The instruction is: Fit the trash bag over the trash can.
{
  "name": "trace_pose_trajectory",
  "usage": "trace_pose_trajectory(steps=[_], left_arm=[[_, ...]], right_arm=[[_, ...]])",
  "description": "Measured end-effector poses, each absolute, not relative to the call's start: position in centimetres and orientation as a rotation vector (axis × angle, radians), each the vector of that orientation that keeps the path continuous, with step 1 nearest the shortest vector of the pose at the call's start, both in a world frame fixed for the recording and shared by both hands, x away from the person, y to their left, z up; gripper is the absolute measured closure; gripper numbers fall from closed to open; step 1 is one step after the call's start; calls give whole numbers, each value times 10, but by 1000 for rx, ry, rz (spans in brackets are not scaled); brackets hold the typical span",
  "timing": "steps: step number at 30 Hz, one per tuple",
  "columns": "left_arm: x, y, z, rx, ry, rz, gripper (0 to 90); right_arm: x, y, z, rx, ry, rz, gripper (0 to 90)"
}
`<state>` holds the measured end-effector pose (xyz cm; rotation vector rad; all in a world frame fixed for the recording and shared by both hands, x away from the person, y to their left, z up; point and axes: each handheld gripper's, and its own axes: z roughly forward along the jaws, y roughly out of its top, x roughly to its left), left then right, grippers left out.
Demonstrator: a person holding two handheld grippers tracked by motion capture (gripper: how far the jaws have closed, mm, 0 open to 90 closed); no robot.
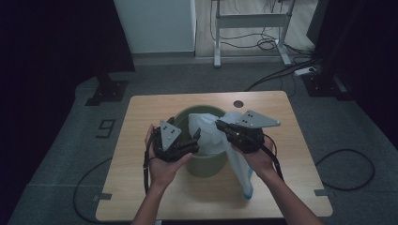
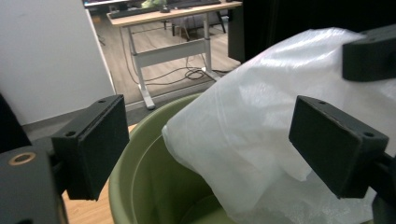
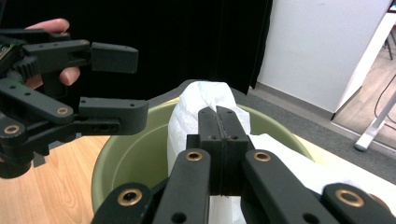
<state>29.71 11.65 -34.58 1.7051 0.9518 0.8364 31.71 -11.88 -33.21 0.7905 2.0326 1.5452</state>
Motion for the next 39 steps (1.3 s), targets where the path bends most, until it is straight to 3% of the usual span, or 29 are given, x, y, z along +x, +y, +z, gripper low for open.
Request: trace_pose_trajectory(steps=[19,20,22,25,33,39], left_arm=[[306,119,-353,1710,989,815,140],[307,119,-354,1710,991,813,140],[307,120,-354,1710,994,807,140],[308,120,-355,1713,993,807,141],[311,115,-363,1728,1001,792,141],[311,117,-366,1733,1007,787,141]], right_arm=[[318,-108,-375,774,2194,1512,891],[319,-107,-376,773,2196,1518,841],[318,-108,-376,775,2195,1543,652],[309,-114,-372,782,2154,1571,502],[278,-151,-367,817,2029,1605,419],[260,-182,-391,925,2002,1585,371]])
